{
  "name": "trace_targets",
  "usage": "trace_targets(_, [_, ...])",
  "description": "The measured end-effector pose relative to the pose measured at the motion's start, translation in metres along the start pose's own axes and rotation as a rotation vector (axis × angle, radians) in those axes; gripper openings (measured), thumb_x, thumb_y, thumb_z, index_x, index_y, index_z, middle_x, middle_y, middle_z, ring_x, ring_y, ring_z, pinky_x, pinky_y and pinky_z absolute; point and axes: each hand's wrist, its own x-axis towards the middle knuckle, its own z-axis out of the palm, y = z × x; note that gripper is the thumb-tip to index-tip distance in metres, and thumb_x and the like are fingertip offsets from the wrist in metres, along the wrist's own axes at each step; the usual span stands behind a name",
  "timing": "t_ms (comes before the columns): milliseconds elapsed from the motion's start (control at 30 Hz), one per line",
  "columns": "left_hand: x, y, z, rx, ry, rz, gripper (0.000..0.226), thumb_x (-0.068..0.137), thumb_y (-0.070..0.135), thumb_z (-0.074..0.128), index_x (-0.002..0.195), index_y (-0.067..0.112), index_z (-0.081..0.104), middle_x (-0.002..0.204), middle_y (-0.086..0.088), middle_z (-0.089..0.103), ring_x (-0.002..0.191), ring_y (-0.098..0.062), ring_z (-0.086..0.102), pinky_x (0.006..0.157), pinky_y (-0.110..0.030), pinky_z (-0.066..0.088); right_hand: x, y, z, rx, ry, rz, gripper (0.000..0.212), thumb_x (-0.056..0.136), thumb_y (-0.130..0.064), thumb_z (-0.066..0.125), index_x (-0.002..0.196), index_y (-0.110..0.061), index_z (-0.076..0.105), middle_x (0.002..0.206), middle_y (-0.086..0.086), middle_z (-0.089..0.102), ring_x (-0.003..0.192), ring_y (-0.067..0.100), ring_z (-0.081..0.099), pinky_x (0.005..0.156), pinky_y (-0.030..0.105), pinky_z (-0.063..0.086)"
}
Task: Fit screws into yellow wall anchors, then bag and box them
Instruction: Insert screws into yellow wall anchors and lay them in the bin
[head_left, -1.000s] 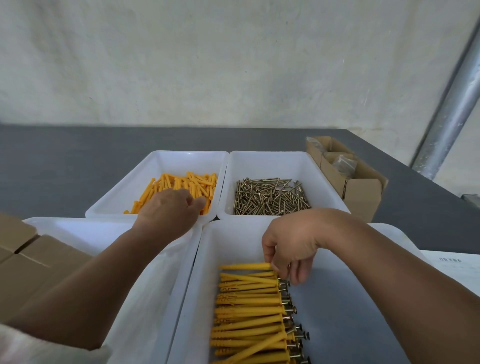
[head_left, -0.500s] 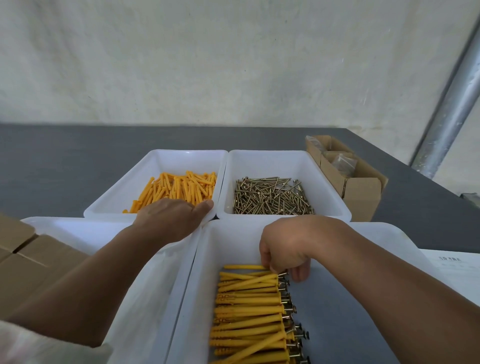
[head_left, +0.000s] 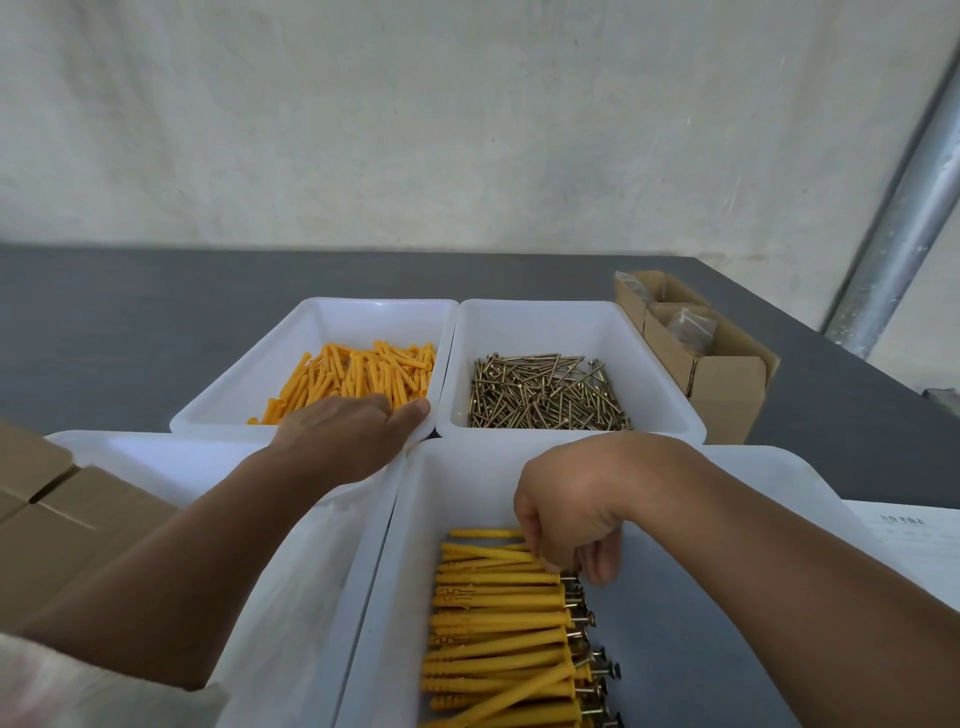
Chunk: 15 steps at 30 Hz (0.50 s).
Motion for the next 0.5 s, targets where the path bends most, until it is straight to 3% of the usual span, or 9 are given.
trace_targets(100, [0.0,0.0,-0.002,0.002,0.016,-0.001,0.066,0.091,0.072,0.014,0.078,0.021,0.053,0.076,0.0,0.056,0.076,-0.015,0.052,0.072,-0.034,0.043,-0.008,0.007,-0.011,0.104,0.125,-0.098,0.018,0.097,-0.017,0.057,0.106,-0.005,0.066,0.088,0.01,0.072,0.055,0.015,0.064,0.054,0.024,0.056])
trace_targets(167, [-0.001,0.002,-0.004,0.023,0.007,0.03,0.066,0.093,0.069,0.014,0.069,0.022,0.054,0.073,-0.004,0.057,0.074,-0.017,0.053,0.072,-0.034,0.044,-0.013,0.013,-0.019,0.169,0.318,-0.192,0.014,0.095,-0.026,0.06,0.092,-0.014,0.067,0.076,0.001,0.071,0.051,0.011,0.063,0.046,0.022,0.051])
trace_targets(267, [-0.003,0.003,-0.007,0.05,0.003,0.072,0.057,0.096,0.065,0.016,0.059,0.029,0.042,0.07,-0.007,0.057,0.072,-0.019,0.054,0.069,-0.033,0.044,-0.007,0.025,-0.027,0.32,0.715,-0.259,0.015,0.09,-0.037,0.061,0.082,-0.025,0.066,0.07,-0.007,0.069,0.053,0.004,0.062,0.05,0.023,0.047])
trace_targets(333, [-0.004,0.005,-0.008,0.054,0.006,0.054,0.061,0.096,0.066,0.018,0.059,0.026,0.046,0.069,-0.007,0.057,0.071,-0.018,0.054,0.063,-0.031,0.039,0.004,0.034,-0.028,0.354,0.89,-0.207,0.025,0.092,-0.042,0.057,0.079,-0.022,0.064,0.071,-0.006,0.065,0.063,0.009,0.06,0.054,0.024,0.042])
trace_targets(433, [-0.003,0.004,-0.006,0.057,0.002,0.031,0.065,0.095,0.067,0.017,0.062,0.025,0.053,0.069,-0.006,0.058,0.071,-0.018,0.055,0.061,-0.03,0.038,0.025,0.049,-0.02,0.195,0.833,-0.065,0.045,0.1,-0.051,0.038,0.075,-0.017,0.054,0.073,-0.002,0.055,0.072,0.016,0.053,0.058,0.028,0.035])
trace_targets(500, [-0.003,0.003,-0.005,0.036,0.0,-0.007,0.076,0.092,0.071,0.015,0.068,0.015,0.061,0.071,-0.005,0.059,0.072,-0.016,0.055,0.061,-0.03,0.037,0.035,0.056,-0.016,0.168,0.681,0.027,0.057,0.1,-0.059,0.022,0.092,-0.018,0.062,0.096,0.003,0.063,0.092,0.021,0.057,0.078,0.034,0.045])
